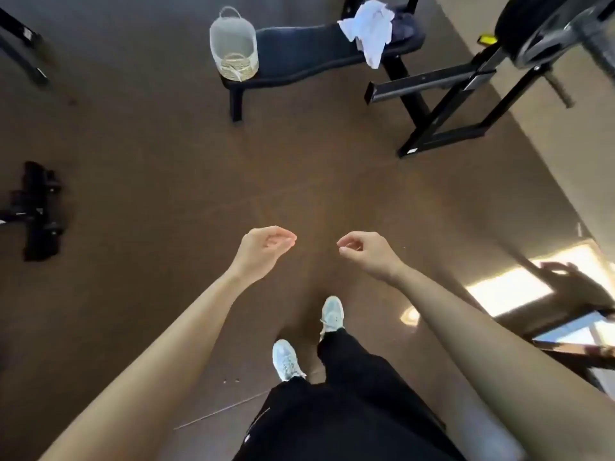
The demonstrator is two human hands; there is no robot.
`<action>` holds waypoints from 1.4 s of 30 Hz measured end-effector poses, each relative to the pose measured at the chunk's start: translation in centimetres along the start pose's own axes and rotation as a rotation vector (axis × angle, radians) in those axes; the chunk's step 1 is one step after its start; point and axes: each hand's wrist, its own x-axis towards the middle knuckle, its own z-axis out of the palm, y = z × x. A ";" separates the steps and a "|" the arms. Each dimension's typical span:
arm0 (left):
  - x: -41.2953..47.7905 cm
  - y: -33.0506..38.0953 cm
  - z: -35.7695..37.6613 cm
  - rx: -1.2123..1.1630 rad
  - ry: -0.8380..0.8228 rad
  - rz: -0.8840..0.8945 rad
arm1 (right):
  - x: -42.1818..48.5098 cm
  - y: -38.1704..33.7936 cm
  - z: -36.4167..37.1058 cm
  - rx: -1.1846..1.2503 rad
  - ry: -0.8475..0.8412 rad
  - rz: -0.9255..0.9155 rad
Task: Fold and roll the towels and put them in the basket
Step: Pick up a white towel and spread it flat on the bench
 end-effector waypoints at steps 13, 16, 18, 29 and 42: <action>18.9 9.4 -3.2 0.154 -0.043 0.000 | 18.2 -1.5 -8.1 0.153 0.050 -0.010; 23.6 11.6 -4.7 0.143 -0.032 0.015 | 23.9 -3.1 -10.6 0.172 0.062 -0.009; 26.9 12.7 -6.1 0.107 -0.019 0.006 | 27.5 -4.6 -12.3 0.181 0.053 -0.002; 51.2 14.4 -15.8 -0.086 -0.006 -0.030 | 50.2 -13.0 -19.4 0.135 0.063 0.050; 83.1 24.7 -17.1 0.089 -0.212 -0.017 | 71.8 -18.5 -34.2 0.273 0.224 0.191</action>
